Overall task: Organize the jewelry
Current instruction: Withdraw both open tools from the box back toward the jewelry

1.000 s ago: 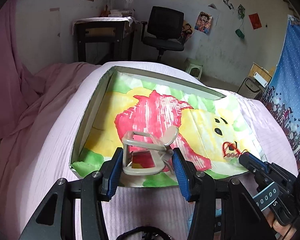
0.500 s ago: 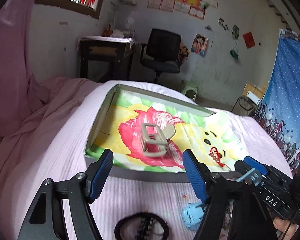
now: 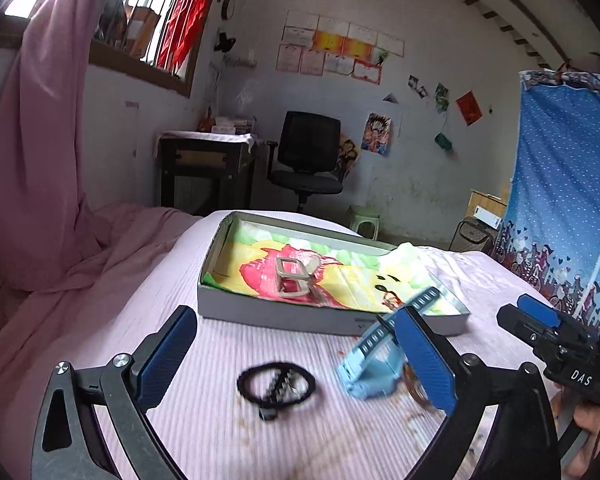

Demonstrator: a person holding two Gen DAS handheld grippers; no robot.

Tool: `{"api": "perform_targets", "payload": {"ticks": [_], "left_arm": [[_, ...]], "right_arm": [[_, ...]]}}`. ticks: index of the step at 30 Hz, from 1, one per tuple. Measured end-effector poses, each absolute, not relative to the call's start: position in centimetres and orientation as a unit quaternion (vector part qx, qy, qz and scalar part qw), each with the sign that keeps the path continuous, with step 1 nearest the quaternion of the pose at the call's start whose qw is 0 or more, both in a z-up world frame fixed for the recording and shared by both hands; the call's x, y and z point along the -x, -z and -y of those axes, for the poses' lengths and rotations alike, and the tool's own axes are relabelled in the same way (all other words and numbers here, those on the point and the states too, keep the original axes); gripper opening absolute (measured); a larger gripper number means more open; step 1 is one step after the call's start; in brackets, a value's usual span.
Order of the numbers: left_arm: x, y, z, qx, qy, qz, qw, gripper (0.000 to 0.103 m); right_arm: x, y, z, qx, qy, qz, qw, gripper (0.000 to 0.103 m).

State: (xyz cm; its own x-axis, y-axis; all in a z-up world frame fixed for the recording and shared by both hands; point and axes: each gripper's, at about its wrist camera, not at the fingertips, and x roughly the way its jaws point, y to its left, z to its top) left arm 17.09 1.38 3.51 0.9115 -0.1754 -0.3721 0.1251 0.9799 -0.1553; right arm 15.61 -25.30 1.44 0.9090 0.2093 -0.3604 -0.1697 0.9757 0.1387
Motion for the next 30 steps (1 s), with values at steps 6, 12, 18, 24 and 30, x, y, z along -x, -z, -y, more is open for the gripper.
{"api": "perform_targets", "payload": {"ticks": [6, 12, 18, 24, 30], "left_arm": [[-14.0, -3.1, -0.7, 0.055, 0.089, -0.185, 0.977, 0.101], [-12.0, -2.1, -0.6, 0.041, 0.099, -0.198, 0.974, 0.102], [-11.7, -0.5, -1.0, 0.036, 0.100, -0.234, 0.966, 0.102], [-12.6, 0.8, -1.7, 0.041, 0.089, -0.267, 0.959, 0.102], [-14.1, 1.7, -2.1, 0.032, 0.075, -0.303, 0.950, 0.102]], "right_arm": [[-12.7, -1.6, 25.4, -0.055, -0.101, -0.182, 0.977, 0.085], [-10.3, -1.3, 25.1, -0.040, -0.107, -0.187, 0.976, 0.091], [-9.4, -0.2, 25.0, -0.026, -0.110, -0.215, 0.970, 0.091], [-10.2, 0.8, 24.8, -0.020, -0.109, -0.249, 0.962, 0.091], [-11.5, 2.3, 24.5, -0.027, -0.107, -0.290, 0.951, 0.091]]}}
